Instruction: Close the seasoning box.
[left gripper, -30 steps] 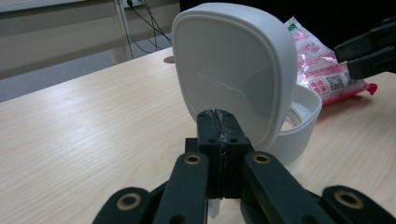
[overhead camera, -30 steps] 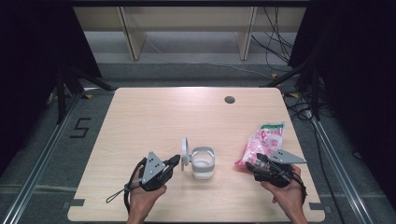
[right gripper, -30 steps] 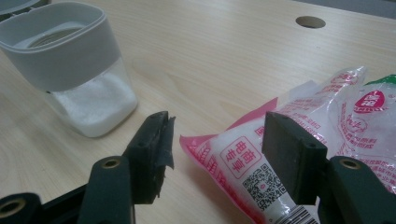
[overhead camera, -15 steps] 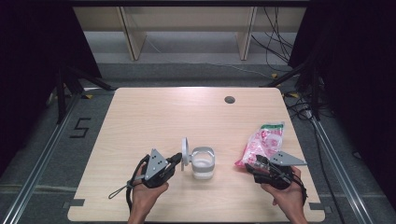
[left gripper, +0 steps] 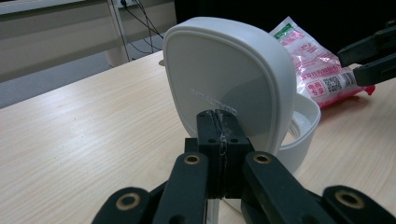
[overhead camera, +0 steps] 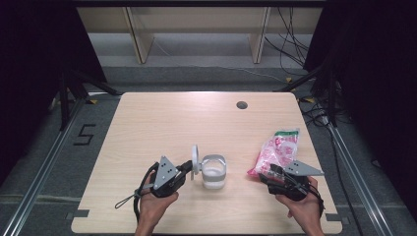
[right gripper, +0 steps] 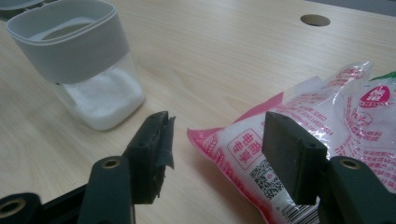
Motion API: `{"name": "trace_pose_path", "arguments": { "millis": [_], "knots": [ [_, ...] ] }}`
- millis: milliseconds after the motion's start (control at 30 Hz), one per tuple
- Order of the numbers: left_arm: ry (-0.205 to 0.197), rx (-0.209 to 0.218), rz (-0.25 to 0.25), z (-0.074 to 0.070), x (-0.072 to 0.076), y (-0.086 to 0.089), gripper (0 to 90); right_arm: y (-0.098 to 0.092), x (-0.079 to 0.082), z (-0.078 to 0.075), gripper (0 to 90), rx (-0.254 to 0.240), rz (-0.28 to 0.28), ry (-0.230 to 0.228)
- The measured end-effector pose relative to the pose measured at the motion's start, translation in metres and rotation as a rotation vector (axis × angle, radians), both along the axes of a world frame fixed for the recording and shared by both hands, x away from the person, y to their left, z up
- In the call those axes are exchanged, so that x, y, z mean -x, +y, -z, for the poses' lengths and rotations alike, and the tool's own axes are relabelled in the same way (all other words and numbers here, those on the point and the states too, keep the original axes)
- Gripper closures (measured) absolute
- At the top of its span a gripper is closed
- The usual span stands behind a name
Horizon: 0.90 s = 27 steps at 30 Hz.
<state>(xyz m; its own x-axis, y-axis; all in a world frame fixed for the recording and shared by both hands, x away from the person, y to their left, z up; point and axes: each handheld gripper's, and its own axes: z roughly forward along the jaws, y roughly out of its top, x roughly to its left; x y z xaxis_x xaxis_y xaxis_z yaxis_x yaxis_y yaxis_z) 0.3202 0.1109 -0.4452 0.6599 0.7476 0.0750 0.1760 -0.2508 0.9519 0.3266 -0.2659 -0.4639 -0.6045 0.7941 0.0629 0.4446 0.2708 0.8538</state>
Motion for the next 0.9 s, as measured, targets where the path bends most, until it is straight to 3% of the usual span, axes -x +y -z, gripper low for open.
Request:
{"name": "trace_pose_path", "arguments": {
  "millis": [33, 200, 267, 333, 500, 900],
  "knots": [
    [-0.002, -0.002, 0.001, 0.000, 0.000, 0.000, 88.7, -0.001, 0.000, 0.000, 42.5, 0.017, 0.005, -0.002],
    [-0.008, -0.001, 0.005, -0.003, 0.001, -0.001, 88.8, -0.001, 0.000, 0.001, 42.5, 0.007, 0.003, -0.004],
    [-0.012, 0.002, 0.009, -0.004, 0.001, -0.002, 88.8, 0.000, 0.002, 0.000, 42.5, 0.005, 0.013, 0.017],
    [-0.013, 0.001, 0.010, -0.005, 0.001, -0.003, 88.8, -0.002, 0.000, 0.001, 42.5, 0.016, 0.005, 0.002],
    [-0.022, -0.003, 0.012, -0.006, 0.001, -0.005, 88.8, -0.001, 0.001, 0.001, 42.5, -0.003, 0.011, 0.005],
    [-0.013, -0.005, 0.034, -0.004, 0.002, -0.017, 88.3, -0.002, 0.000, 0.001, 42.6, 0.011, 0.000, 0.005]
  ]
}}
